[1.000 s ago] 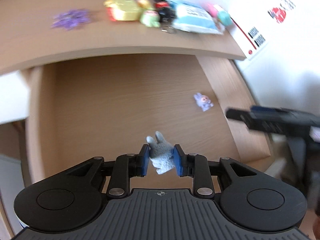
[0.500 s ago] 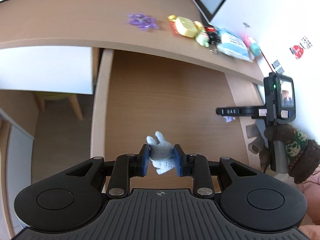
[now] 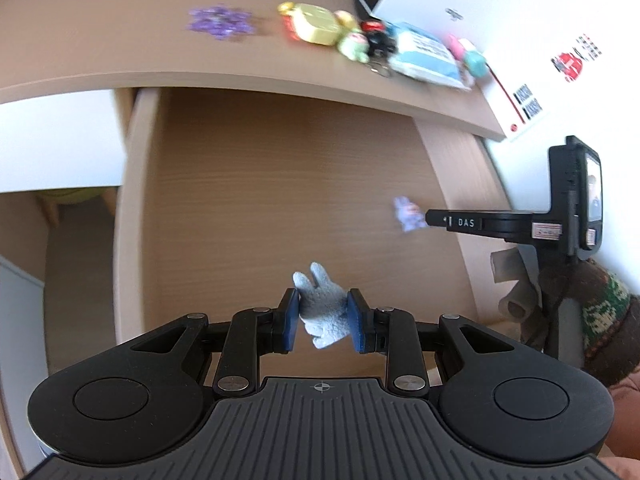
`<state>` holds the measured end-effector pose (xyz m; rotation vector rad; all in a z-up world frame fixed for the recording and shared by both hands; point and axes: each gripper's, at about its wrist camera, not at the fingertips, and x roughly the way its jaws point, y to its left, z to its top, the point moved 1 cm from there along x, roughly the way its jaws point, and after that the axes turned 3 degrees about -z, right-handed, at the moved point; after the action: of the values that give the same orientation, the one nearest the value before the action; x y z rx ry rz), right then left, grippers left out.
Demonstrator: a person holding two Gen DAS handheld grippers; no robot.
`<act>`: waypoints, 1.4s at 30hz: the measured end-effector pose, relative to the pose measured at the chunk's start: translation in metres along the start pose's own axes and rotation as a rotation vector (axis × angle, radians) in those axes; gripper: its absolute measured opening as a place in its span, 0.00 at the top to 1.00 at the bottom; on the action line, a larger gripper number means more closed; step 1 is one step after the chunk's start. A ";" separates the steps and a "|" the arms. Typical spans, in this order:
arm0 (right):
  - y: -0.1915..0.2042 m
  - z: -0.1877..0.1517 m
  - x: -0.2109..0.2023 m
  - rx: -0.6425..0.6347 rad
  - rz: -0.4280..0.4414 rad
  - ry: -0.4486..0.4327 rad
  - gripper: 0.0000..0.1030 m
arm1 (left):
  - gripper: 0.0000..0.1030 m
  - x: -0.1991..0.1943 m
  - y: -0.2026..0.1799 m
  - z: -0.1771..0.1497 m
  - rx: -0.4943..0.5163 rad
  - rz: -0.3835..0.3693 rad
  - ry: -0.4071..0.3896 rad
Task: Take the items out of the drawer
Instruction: 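Lift the grey bunny with the left while the right grasps the lavender bunny figure, then set the grey bunny beside the snowflake with the left while the right lifts the lavender bunny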
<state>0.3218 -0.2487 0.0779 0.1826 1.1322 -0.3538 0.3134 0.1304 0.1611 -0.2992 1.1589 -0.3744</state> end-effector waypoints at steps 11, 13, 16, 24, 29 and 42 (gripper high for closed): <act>-0.013 -0.011 -0.008 0.057 0.065 0.001 0.62 | 0.71 0.006 -0.007 0.003 0.006 -0.031 0.028; -0.008 -0.009 -0.002 0.037 0.055 0.004 0.54 | 0.71 0.004 -0.003 0.003 -0.005 -0.025 0.026; 0.000 -0.003 0.009 0.002 0.040 0.017 0.54 | 0.71 0.001 0.005 0.001 -0.029 -0.015 0.024; 0.022 0.010 0.042 -0.079 0.009 0.055 0.55 | 0.71 -0.013 0.026 -0.005 -0.086 0.024 0.004; 0.029 0.010 0.045 -0.074 0.008 0.076 0.73 | 0.71 -0.014 0.031 -0.004 -0.092 0.021 0.006; 0.042 -0.024 -0.060 0.013 0.117 -0.058 0.73 | 0.71 -0.008 0.019 0.077 0.004 0.010 -0.128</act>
<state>0.2941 -0.1912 0.1214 0.2470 1.0569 -0.2611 0.3848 0.1541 0.1886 -0.3095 1.0336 -0.3437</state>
